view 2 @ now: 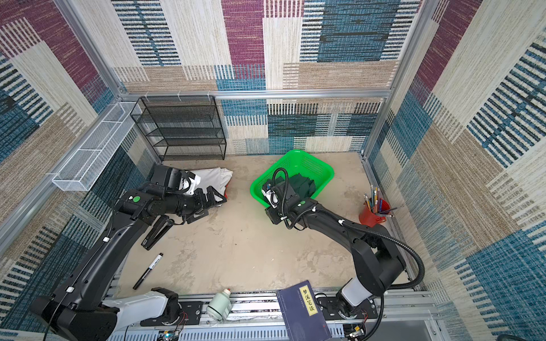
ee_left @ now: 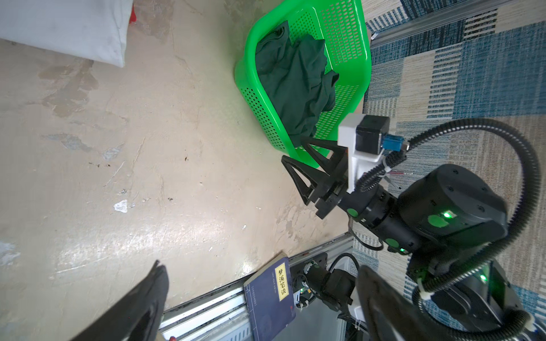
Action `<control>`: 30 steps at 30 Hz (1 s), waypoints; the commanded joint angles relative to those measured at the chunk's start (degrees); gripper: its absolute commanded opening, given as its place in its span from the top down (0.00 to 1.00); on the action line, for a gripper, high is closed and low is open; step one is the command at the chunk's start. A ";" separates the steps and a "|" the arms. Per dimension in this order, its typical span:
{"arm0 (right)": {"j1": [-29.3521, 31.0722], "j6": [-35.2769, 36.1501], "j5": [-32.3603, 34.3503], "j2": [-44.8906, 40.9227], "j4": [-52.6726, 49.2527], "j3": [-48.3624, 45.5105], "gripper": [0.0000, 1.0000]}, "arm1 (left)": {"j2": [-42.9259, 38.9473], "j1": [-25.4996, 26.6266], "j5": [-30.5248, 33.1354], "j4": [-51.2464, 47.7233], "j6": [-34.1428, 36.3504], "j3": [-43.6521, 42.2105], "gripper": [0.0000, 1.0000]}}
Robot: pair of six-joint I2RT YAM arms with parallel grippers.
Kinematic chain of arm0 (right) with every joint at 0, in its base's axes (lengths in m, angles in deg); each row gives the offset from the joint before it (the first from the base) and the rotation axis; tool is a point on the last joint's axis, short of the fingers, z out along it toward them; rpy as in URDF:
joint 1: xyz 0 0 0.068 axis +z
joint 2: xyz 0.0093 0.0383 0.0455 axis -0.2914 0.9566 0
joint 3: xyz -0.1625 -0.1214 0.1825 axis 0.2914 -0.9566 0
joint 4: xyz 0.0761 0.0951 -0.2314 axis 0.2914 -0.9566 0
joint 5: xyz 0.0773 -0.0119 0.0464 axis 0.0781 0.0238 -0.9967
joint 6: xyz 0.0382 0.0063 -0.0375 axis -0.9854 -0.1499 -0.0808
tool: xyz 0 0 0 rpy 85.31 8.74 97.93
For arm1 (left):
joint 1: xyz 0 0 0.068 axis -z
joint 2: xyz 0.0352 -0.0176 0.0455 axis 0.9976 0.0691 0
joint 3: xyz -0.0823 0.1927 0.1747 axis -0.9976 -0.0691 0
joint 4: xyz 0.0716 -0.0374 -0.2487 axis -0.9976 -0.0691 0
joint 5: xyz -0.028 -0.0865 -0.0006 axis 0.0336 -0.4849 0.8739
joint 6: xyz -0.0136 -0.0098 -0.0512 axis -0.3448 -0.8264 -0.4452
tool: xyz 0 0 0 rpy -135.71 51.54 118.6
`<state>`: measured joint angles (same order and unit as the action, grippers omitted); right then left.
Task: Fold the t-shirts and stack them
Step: 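Reach the right gripper into the green basket while the left arm moves forward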
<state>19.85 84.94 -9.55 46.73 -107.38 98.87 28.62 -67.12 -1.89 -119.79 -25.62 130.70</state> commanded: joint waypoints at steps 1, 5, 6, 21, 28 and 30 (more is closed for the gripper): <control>0.07 0.99 2.86 2.31 0.46 0.95 0.48 | 0.21 0.37 -1.23 3.16 -1.52 0.07 0.00; 0.07 0.46 3.73 5.77 0.79 2.41 0.57 | 1.19 0.46 -0.76 3.93 -1.91 1.32 0.00; 0.03 0.24 4.15 6.66 0.79 2.85 0.63 | 1.50 0.50 -0.80 3.98 -1.95 1.47 0.00; -9.64 -0.32 5.79 15.20 2.75 14.40 0.94 | 3.06 1.26 -0.04 7.07 -3.13 -0.68 0.00; -18.08 0.04 7.76 27.00 -2.71 30.87 0.94 | 6.44 2.43 0.09 14.12 -1.62 2.10 0.00; -19.40 -0.31 8.46 30.75 -4.64 36.28 0.94 | 7.96 2.96 0.77 17.77 -2.10 3.47 0.00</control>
<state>1.36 86.12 -1.31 74.40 -109.92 130.65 35.30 -64.54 -1.98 -109.54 -28.33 132.32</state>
